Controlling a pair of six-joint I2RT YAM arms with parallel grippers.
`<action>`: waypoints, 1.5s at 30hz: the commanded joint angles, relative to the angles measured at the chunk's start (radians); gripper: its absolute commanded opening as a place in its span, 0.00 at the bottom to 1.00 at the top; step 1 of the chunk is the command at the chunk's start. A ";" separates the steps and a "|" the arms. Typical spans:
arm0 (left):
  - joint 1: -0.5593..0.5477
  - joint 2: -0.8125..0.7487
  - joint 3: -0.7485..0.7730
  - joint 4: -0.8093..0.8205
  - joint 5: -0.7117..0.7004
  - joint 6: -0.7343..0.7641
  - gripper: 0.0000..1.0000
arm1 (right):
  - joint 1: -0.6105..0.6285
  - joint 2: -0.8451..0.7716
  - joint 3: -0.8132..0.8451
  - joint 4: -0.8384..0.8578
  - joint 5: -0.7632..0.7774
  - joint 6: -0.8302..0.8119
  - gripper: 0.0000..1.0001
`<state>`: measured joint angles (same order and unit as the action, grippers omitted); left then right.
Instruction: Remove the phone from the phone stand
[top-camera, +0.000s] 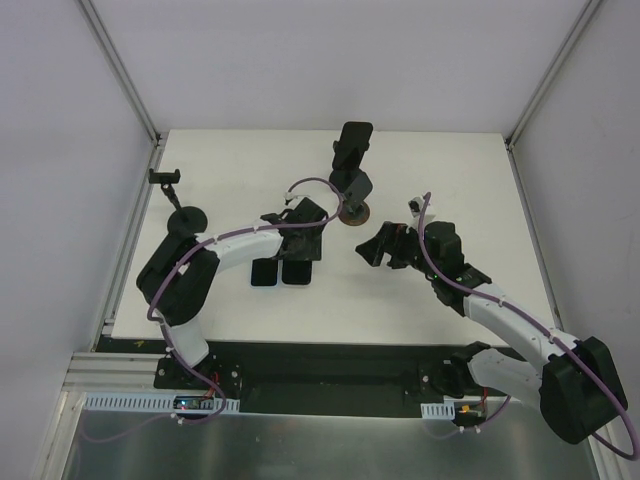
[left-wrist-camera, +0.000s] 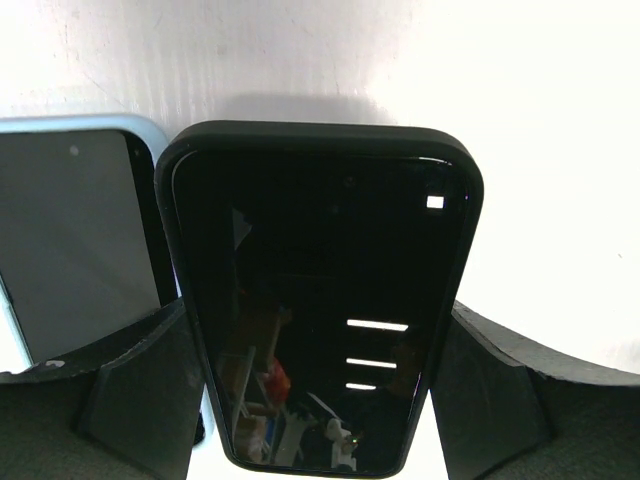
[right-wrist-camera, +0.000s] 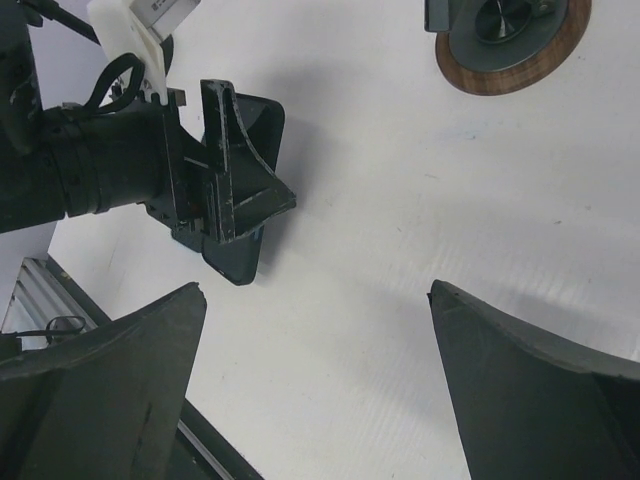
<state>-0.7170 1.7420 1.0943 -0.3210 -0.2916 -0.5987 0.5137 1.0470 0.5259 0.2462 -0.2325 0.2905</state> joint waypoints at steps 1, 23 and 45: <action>0.027 0.033 0.068 -0.016 0.032 -0.009 0.00 | -0.010 -0.019 0.003 0.021 0.025 -0.030 0.97; 0.028 0.133 0.096 -0.092 0.039 0.010 0.26 | -0.017 0.019 0.002 0.042 -0.010 -0.025 0.97; 0.016 0.067 0.045 -0.201 0.051 -0.035 0.54 | -0.021 0.022 0.000 0.053 -0.027 -0.017 0.97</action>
<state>-0.6945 1.8282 1.1622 -0.4469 -0.2398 -0.6159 0.4995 1.0676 0.5251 0.2497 -0.2459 0.2787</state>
